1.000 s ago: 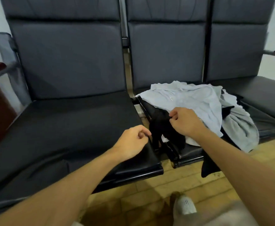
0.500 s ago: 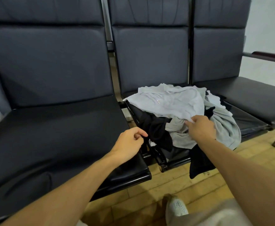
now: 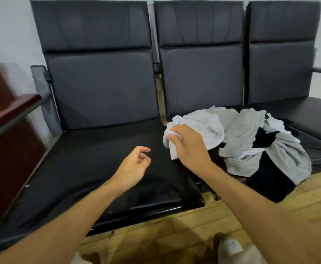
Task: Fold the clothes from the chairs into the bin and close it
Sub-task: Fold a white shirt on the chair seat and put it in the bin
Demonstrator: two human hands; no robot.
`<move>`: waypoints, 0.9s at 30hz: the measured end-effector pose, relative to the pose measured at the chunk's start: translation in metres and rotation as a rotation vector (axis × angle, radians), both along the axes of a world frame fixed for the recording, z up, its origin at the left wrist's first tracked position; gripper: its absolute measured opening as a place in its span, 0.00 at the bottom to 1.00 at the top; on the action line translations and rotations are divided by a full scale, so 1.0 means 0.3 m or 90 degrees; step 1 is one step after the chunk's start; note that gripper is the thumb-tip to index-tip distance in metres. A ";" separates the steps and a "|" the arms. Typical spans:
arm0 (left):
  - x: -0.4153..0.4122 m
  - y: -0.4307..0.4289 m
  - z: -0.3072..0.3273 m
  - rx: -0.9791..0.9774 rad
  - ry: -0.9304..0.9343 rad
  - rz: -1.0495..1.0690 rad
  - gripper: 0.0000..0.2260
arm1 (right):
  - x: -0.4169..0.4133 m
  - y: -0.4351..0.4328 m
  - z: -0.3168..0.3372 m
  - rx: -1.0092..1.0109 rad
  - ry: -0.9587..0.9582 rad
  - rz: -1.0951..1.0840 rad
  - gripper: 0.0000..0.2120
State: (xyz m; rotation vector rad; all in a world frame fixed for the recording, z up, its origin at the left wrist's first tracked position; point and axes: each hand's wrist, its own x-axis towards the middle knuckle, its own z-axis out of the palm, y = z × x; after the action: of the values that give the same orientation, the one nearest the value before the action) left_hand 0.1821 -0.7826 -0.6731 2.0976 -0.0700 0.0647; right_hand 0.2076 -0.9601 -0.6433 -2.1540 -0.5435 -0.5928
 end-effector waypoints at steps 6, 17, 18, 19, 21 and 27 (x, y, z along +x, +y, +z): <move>-0.089 0.177 0.034 0.037 0.016 0.028 0.25 | -0.033 0.193 0.028 0.139 0.202 0.146 0.07; -0.171 0.386 0.038 0.026 0.004 0.063 0.08 | -0.055 0.386 0.033 0.475 0.567 0.417 0.11; -0.177 0.393 0.040 0.017 0.007 0.077 0.07 | -0.050 0.390 0.030 0.486 0.560 0.393 0.11; -0.178 0.401 0.041 0.007 0.010 0.094 0.06 | -0.044 0.392 0.025 0.491 0.552 0.365 0.11; -0.183 0.406 0.043 -0.028 0.014 0.117 0.06 | -0.031 0.386 0.016 0.486 0.535 0.304 0.11; -0.178 0.361 0.060 -0.100 -0.025 0.146 0.09 | 0.026 0.304 0.028 0.418 0.476 0.142 0.09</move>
State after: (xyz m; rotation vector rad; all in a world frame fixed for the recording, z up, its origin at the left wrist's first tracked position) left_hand 0.1287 -0.6742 -0.6551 1.9395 0.1475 0.2419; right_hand 0.2155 -0.8690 -0.6350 -1.4971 -0.1309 0.1678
